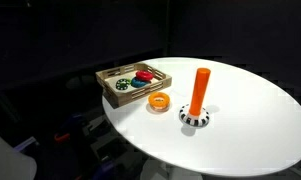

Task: Put the red ring on top of the orange ring

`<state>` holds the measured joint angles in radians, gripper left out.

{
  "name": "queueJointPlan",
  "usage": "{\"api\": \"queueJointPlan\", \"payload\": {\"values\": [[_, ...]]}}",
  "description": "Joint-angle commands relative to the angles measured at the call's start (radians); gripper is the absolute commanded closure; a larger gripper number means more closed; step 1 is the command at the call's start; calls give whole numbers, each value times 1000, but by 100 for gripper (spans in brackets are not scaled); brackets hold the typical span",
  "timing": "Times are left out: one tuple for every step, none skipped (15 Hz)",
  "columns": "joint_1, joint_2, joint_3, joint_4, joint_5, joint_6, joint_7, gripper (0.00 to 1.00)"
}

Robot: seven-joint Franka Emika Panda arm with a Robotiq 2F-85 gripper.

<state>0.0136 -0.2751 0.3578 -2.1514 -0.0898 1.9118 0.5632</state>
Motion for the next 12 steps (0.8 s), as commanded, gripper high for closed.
{"api": "queueJointPlan", "payload": {"values": [[39, 5, -35, 3, -11, -4, 9, 0], [39, 5, -35, 3, -11, -4, 9, 0], [36, 14, -36, 8, -12, 2, 15, 0], [34, 19, -36, 10, -18, 15, 29, 0], [37, 30, -38, 15, -26, 32, 41, 0], [38, 43, -39, 23, -38, 44, 56, 0], [38, 56, -39, 30, -54, 56, 70, 0], [39, 74, -40, 40, -67, 67, 88, 0], [41, 91, -42, 48, -81, 85, 106, 0], [43, 109, -46, 56, -88, 99, 119, 0], [45, 130, -50, 61, -94, 120, 132, 0], [48, 149, -55, 64, -96, 147, 144, 0]]}}
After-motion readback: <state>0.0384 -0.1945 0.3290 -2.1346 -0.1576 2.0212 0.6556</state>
